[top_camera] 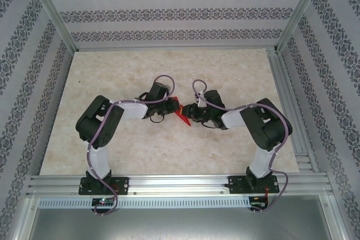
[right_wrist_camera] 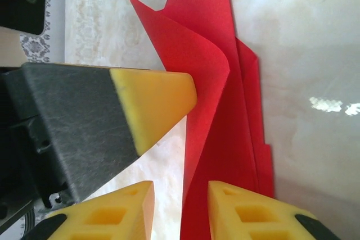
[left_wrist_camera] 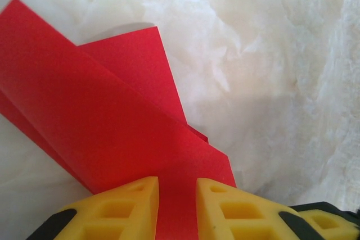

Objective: Fold a paper plane with a square sheet of paper (pick it up from the middle)
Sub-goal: Fold the wing for the fifth time at the center of the table.

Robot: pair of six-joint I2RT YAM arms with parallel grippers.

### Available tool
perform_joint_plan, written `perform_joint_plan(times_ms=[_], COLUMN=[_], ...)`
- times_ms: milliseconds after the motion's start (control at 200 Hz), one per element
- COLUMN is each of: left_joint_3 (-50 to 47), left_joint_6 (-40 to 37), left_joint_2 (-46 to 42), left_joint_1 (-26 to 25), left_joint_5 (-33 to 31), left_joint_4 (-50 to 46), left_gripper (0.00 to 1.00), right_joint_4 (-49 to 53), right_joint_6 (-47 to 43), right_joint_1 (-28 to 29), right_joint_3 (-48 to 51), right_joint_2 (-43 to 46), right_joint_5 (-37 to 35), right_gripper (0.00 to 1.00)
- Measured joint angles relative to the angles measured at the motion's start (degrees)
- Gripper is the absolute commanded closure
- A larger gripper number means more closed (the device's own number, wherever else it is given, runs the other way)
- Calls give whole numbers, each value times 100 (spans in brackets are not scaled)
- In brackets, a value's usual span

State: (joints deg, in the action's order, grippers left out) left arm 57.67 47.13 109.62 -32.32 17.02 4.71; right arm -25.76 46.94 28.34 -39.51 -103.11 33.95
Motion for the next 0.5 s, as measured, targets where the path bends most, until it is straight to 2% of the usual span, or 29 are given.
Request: perform_joint_plan(times_ms=[500], left_joint_3=[13], left_joint_6=[96], left_joint_2=[0], left_joint_1=[0], left_joint_5=[2], left_joint_4=[-9], left_gripper=[75], right_joint_4=[1300], right_joint_6=[-1117], right_joint_1=[57], right_joint_3=[-162], right_joint_2=[203], right_joint_5=[-114], right_gripper=[68])
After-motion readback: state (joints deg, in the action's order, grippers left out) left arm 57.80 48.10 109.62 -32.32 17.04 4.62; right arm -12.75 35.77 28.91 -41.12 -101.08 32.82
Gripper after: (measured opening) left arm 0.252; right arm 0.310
